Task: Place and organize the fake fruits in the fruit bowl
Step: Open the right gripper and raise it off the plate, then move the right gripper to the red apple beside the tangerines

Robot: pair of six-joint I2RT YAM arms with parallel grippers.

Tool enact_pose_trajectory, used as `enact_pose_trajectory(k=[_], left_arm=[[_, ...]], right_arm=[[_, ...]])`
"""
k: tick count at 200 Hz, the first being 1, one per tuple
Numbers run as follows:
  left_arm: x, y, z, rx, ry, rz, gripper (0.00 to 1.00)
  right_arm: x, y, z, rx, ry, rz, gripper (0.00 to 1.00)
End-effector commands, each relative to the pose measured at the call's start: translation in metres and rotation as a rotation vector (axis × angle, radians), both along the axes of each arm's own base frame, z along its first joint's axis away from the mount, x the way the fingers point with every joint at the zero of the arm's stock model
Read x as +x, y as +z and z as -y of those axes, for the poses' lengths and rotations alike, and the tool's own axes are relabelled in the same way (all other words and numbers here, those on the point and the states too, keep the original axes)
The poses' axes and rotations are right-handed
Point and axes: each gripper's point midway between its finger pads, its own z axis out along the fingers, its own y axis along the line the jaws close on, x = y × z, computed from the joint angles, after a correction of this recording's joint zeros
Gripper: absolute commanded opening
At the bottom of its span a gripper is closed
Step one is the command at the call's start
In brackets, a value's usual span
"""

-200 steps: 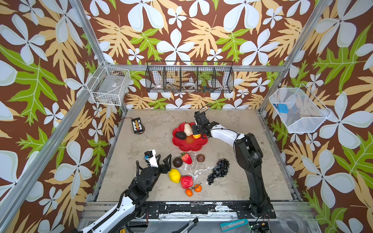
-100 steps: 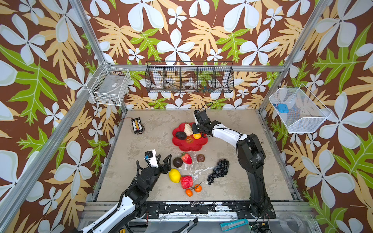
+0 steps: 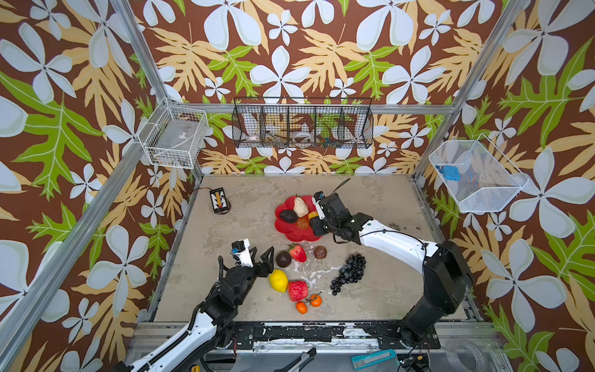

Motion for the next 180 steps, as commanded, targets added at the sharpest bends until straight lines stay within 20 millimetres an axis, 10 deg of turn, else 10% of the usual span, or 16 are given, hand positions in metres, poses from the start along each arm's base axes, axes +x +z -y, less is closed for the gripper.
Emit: enact_pose_trajectory(k=[1, 85, 180], left_arm=[[0.002, 0.008, 0.002, -0.033, -0.003, 0.025, 0.79], [0.001, 0.008, -0.001, -0.036, 0.01, 0.028, 0.79], [0.0, 0.011, -0.004, -0.033, 0.023, 0.038, 0.79]], right_arm=[[-0.028, 0.002, -0.008, 0.009, 0.059, 0.027, 0.58], [-0.152, -0.042, -0.014, -0.043, 0.252, -0.065, 0.77], [-0.199, -0.074, -0.051, -0.194, 0.437, -0.038, 0.83]])
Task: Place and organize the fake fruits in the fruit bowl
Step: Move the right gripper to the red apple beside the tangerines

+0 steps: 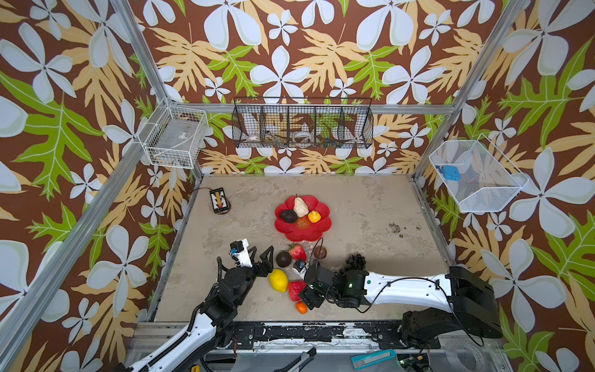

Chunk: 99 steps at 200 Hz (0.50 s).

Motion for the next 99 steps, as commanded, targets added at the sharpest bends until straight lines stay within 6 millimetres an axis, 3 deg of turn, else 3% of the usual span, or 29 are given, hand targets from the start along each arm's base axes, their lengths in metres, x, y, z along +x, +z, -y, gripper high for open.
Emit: enact_pose_trajectory(k=[1, 32, 99], left_arm=[[0.001, 0.003, -0.002, -0.001, 0.013, 0.01, 0.79], [0.001, 0.003, -0.004, 0.003, 0.02, 0.01, 0.79], [0.001, 0.003, -0.003, 0.001, 0.017, 0.011, 0.79]], right_arm=[[0.003, -0.003, -0.006, -0.027, 0.013, 0.033, 0.83], [0.005, -0.005, -0.013, -0.04, 0.021, 0.05, 0.84], [0.031, -0.01, -0.014, -0.101, -0.095, 0.094, 0.84]])
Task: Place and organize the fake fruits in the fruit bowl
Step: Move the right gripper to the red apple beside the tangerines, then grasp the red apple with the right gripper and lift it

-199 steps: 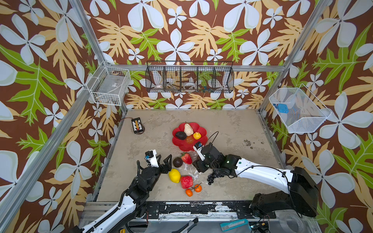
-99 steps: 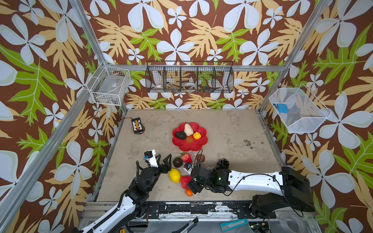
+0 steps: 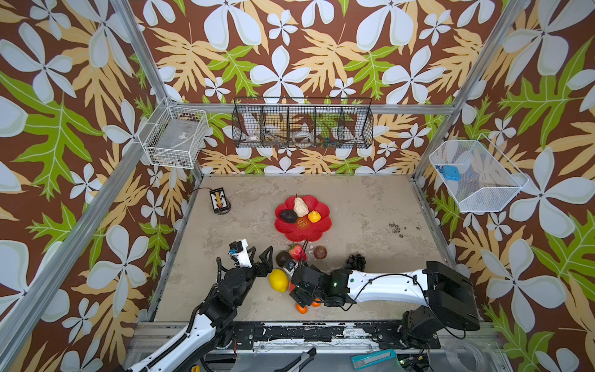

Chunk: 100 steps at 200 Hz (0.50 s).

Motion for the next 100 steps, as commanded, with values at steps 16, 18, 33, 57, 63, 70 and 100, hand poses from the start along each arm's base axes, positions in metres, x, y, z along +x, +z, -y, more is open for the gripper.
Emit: enact_pose_trajectory(k=[16, 18, 33, 57, 63, 70, 100], left_arm=[[0.001, 0.005, -0.002, -0.005, 0.01, 0.017, 0.79], [0.001, 0.005, -0.002, -0.005, 0.01, 0.016, 0.79], [0.001, 0.006, -0.002, -0.004, 0.012, 0.019, 0.79], [0.001, 0.007, -0.002, -0.006, 0.013, 0.021, 0.79], [0.001, 0.007, -0.002, -0.006, 0.013, 0.022, 0.79], [0.001, 0.007, -0.002, -0.006, 0.013, 0.022, 0.79], [0.0, 0.007, -0.002, -0.009, 0.009, 0.023, 0.79]], right_arm=[[0.019, -0.004, 0.007, -0.044, -0.077, 0.011, 0.82], [0.02, -0.003, 0.007, -0.044, -0.079, 0.009, 0.82], [0.021, -0.006, 0.008, -0.058, -0.077, -0.006, 0.8], [0.013, -0.004, 0.004, -0.045, -0.046, -0.051, 0.79], [0.008, -0.002, 0.0, -0.028, -0.018, -0.077, 0.79], [0.001, 0.002, -0.005, -0.004, 0.014, -0.1, 0.78], [0.0, 0.002, 0.001, -0.023, 0.012, -0.109, 0.83]])
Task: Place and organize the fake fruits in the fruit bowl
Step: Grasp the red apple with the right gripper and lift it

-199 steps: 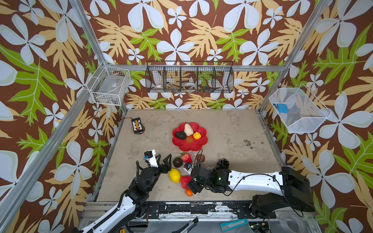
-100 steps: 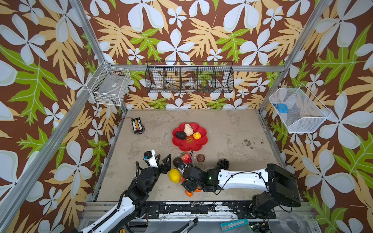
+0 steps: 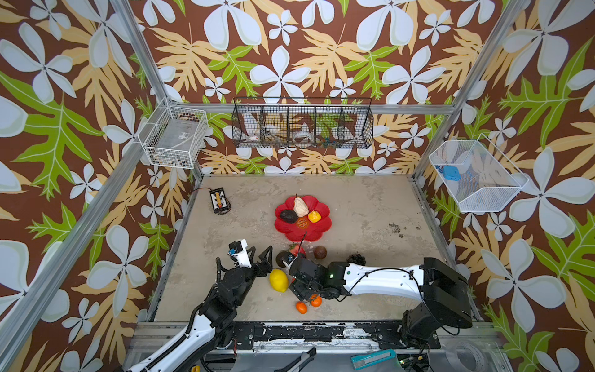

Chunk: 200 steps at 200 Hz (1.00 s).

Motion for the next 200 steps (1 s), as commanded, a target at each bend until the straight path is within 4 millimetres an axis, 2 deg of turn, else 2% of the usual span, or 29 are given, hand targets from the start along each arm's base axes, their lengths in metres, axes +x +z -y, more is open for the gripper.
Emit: enact_pose_trajectory(k=[1, 34, 147, 167, 200], left_arm=[[0.001, 0.005, -0.001, -0.005, 0.005, 0.015, 0.79], [0.001, 0.004, -0.001, -0.004, 0.01, 0.012, 0.79], [0.0, 0.005, -0.003, -0.007, 0.014, 0.017, 0.79], [0.001, 0.005, -0.003, -0.008, 0.015, 0.017, 0.79], [0.001, 0.004, 0.0, -0.009, 0.004, 0.014, 0.79]], right_arm=[[-0.006, -0.005, 0.005, -0.032, 0.02, -0.034, 0.83], [-0.005, -0.016, 0.003, -0.076, 0.013, -0.057, 0.83], [0.019, -0.039, 0.004, -0.166, -0.066, -0.02, 0.75], [0.02, -0.036, 0.006, -0.157, -0.074, -0.016, 0.69], [0.025, -0.019, 0.009, -0.087, -0.112, -0.016, 0.63]])
